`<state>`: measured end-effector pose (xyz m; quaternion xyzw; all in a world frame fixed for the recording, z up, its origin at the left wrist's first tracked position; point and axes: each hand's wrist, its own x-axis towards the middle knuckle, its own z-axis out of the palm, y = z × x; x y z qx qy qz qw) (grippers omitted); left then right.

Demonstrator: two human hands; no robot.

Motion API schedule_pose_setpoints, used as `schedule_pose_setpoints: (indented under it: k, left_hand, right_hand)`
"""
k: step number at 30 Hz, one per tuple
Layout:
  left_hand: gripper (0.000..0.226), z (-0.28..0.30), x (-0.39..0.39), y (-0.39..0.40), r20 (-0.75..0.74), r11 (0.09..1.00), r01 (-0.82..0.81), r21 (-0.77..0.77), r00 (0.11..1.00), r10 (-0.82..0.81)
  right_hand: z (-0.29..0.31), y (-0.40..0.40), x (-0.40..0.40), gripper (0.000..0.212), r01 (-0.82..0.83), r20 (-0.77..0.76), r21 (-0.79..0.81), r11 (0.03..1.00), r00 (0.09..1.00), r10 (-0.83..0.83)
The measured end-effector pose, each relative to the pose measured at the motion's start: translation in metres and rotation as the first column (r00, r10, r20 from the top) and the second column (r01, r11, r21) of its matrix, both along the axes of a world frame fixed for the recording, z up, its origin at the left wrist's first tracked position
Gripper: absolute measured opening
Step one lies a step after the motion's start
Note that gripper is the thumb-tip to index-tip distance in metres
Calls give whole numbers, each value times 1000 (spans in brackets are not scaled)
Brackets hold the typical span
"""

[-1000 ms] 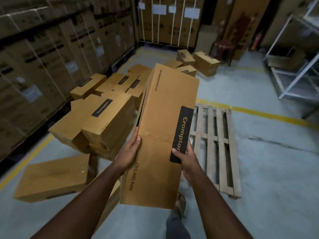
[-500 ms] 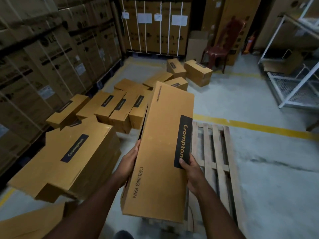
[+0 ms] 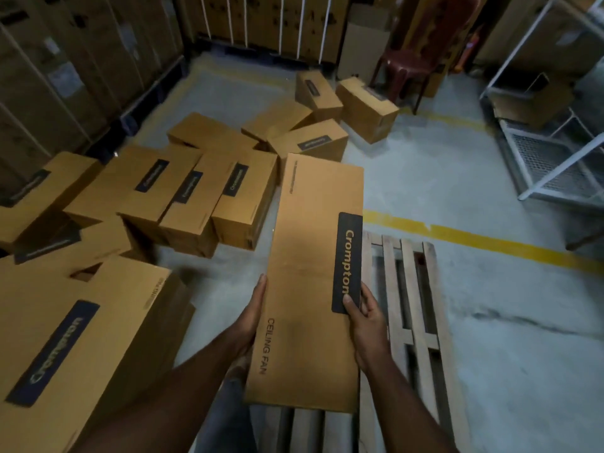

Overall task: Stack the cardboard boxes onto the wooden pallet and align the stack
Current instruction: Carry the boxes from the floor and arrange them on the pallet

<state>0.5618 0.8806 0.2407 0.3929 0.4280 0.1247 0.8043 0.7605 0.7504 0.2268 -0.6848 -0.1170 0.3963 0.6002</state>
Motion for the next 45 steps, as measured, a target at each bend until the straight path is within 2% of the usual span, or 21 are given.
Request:
schedule_pose_setpoints:
  k: [2, 6, 9, 11, 13, 16, 18, 20, 22, 27, 30, 33, 36, 38, 39, 40, 41, 42, 43, 44, 45]
  left_hand:
    - [56, -17, 12, 54, -59, 998, 54, -43, 997, -57]
    - [76, -38, 42, 138, -162, 990, 135, -47, 977, -141]
    - [61, -50, 62, 157, -147, 992, 128, -16, 981, -129]
    - [60, -51, 74, 158, -168, 996, 83, 12, 983, -80]
    - [63, -52, 86, 154, -196, 997, 39, 65, 980, -26]
    - [75, -52, 99, 140, -262, 978, 43, 205, 965, 12]
    - [99, -67, 117, 130, -298, 953, 114, 279, 954, -27]
    - [121, -99, 143, 135, -357, 928, 189, 322, 932, -66]
    - [130, -144, 170, 149, -459, 880, 279, 384, 885, -81]
    - [131, -267, 224, 185, -566, 825, 395, 404, 817, -113]
    - [131, -322, 254, 190, -589, 752, 506, 422, 784, -197]
    - [111, -357, 273, 184, -619, 726, 590, 354, 729, -291]
    - [88, -375, 274, 180, -624, 560, 734, 384, 654, -429]
    - [84, -383, 270, 182, -655, 454, 802, 389, 587, -476]
    - [87, -390, 265, 186, -711, 422, 826, 374, 547, -441]
    - [98, -396, 260, 191, -776, 437, 835, 334, 507, -376]
    - [112, -402, 253, 197, -828, 520, 814, 260, 465, -315]
    - [126, -406, 246, 206, -843, 661, 734, 159, 449, -296]
    - [137, -411, 239, 214, -816, 800, 597, 48, 486, -314]
    - [141, -417, 232, 218, -747, 892, 447, -66, 571, -342]
    - [137, -422, 226, 219, -658, 920, 358, -160, 656, -370]
  right_hand:
    - [-17, 48, 5, 55, 11, 57, -73, 997, 998, -7]
    - [-36, 119, 26, 59, 23, 176, -205, 979, 984, 14]
    - [-38, 146, 44, 69, -23, 299, -364, 931, 944, 140]
    - [-39, 157, 54, 75, -53, 342, -484, 873, 907, 245]
    - [-41, 162, 64, 74, -40, 364, -488, 872, 899, 245]
    - [-55, 160, 81, 65, -50, 268, -372, 927, 950, 159]
    - [-86, 155, 100, 61, -70, 143, -334, 940, 982, 124]
    - [-130, 160, 124, 60, -83, 39, -309, 947, 994, 100]
    - [-181, 174, 145, 60, -69, -31, -292, 954, 998, 62]
    - [-310, 207, 196, 55, -36, -107, -295, 955, 994, 5]
    - [-370, 212, 216, 53, -25, -22, -349, 937, 1000, 19]
    - [-412, 211, 216, 53, -104, 80, -442, 891, 985, 155]
    - [-425, 207, 222, 56, -91, 74, -531, 842, 985, 154]
    - [-419, 200, 233, 69, -50, -73, -518, 854, 997, 14]
    - [-413, 196, 238, 83, -32, -148, -507, 861, 988, -51]
    - [-405, 192, 242, 98, -26, -179, -489, 872, 981, -71]
    - [-398, 189, 244, 107, -47, -151, -478, 877, 988, -29]
    - [-393, 186, 244, 105, -75, -97, -476, 876, 995, 33]
    - [-391, 185, 243, 96, -101, -38, -486, 868, 995, 94]
    - [-392, 184, 243, 87, -115, 11, -499, 859, 990, 140]
    - [-396, 183, 243, 80, -107, 61, -502, 858, 985, 159]
